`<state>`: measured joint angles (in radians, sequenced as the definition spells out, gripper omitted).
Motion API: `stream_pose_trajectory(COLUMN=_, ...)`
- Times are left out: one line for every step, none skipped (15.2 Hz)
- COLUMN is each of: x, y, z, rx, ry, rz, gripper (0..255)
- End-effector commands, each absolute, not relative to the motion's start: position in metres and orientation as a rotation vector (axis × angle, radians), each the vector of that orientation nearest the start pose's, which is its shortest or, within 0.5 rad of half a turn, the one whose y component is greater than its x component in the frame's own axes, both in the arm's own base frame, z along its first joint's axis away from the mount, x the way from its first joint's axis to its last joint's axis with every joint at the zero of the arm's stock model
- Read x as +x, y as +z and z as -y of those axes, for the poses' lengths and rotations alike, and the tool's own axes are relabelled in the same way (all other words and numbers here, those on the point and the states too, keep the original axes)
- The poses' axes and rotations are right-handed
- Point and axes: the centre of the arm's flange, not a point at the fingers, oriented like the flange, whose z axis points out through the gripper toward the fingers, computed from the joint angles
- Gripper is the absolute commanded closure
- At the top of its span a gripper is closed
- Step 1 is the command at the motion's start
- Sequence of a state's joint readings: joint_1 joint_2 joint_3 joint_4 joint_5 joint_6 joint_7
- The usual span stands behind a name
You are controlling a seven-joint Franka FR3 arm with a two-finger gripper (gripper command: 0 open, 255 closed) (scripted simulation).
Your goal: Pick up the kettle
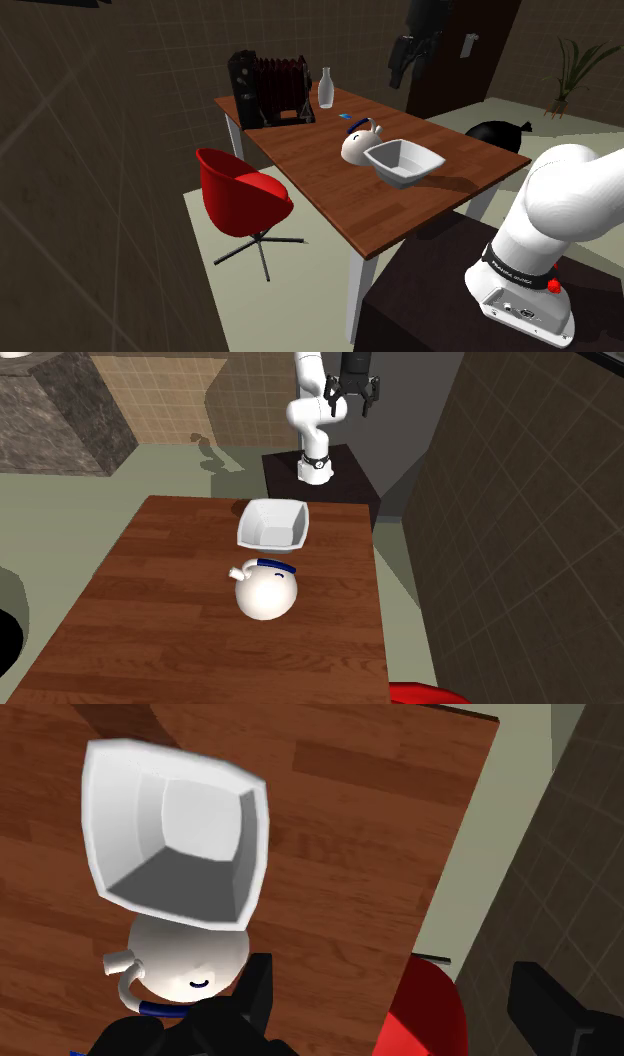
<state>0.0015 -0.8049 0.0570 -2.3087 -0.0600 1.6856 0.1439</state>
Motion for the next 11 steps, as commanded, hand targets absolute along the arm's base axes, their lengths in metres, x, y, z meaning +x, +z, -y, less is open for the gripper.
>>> stream_pose_trajectory(x=0.313, y=0.63, z=-0.019, rx=-3.207, ry=-0.305, rz=-0.157, gripper=0)
stream_pose_trajectory(x=0.313, y=0.624, z=-0.007, rx=-3.209, ry=-0.306, rz=-0.102, gripper=0)
stream_pose_trajectory(x=0.313, y=0.618, z=0.005, rx=-3.209, ry=-0.307, rz=-0.047, gripper=0)
stream_pose_trajectory(x=0.314, y=0.612, z=0.018, rx=-3.209, ry=-0.307, rz=0.008, gripper=0)
stream_pose_trajectory(x=0.315, y=0.606, z=0.03, rx=-3.207, ry=-0.307, rz=0.063, gripper=0)
stream_pose_trajectory(x=0.316, y=0.6, z=0.042, rx=-3.205, ry=-0.308, rz=0.117, gripper=0)
stream_pose_trajectory(x=0.318, y=0.594, z=0.054, rx=-3.202, ry=-0.308, rz=0.172, gripper=0)
stream_pose_trajectory(x=0.321, y=0.588, z=0.067, rx=-3.198, ry=-0.308, rz=0.227, gripper=0)
stream_pose_trajectory(x=0.323, y=0.582, z=0.079, rx=-3.192, ry=-0.308, rz=0.281, gripper=0)
stream_pose_trajectory(x=0.327, y=0.576, z=0.091, rx=-3.186, ry=-0.308, rz=0.336, gripper=0)
stream_pose_trajectory(x=0.33, y=0.57, z=0.103, rx=-3.179, ry=-0.308, rz=0.39, gripper=0)
